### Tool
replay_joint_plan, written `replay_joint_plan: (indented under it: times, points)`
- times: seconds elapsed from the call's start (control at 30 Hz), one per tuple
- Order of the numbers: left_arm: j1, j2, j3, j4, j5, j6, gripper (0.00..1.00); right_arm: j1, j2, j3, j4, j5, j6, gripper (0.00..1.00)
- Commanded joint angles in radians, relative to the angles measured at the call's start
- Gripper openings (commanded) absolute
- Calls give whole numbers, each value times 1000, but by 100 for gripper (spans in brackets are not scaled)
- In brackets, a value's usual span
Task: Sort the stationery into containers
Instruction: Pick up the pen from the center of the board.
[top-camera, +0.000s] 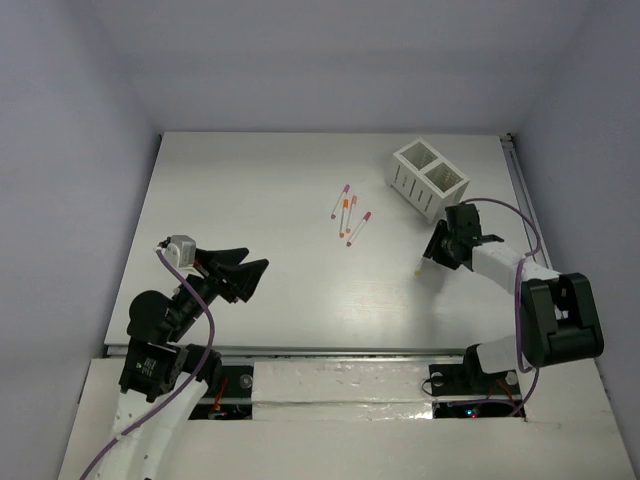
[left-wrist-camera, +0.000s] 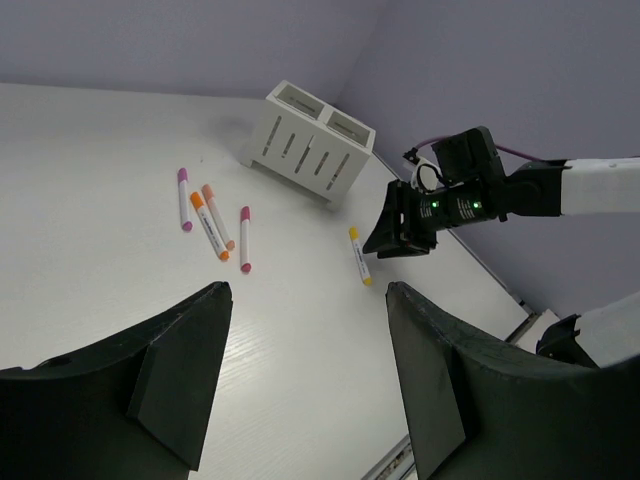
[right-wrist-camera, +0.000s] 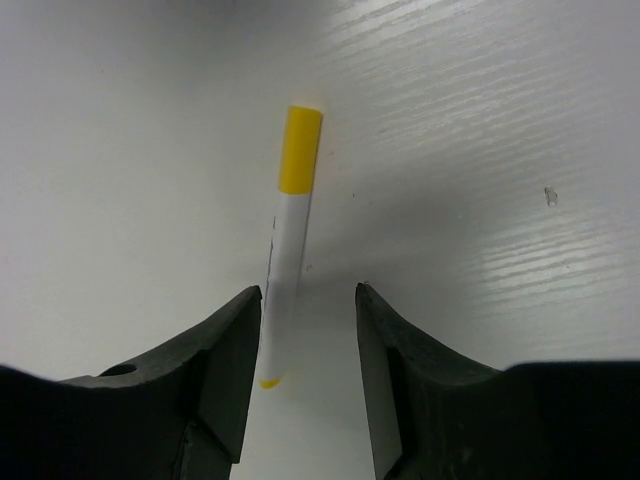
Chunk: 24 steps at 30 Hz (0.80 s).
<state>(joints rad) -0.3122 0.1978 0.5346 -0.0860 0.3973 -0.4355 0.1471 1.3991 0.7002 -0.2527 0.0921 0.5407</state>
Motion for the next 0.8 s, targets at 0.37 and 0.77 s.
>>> replay_joint_plan:
  times: [0.37,0.77]
  points:
    - [4,-18,10,61,23,-2,60,9,162,127,10,72,7,41]
    - [4,-14,11,60,20,-2,60,9,204,133,9,67,-12,14]
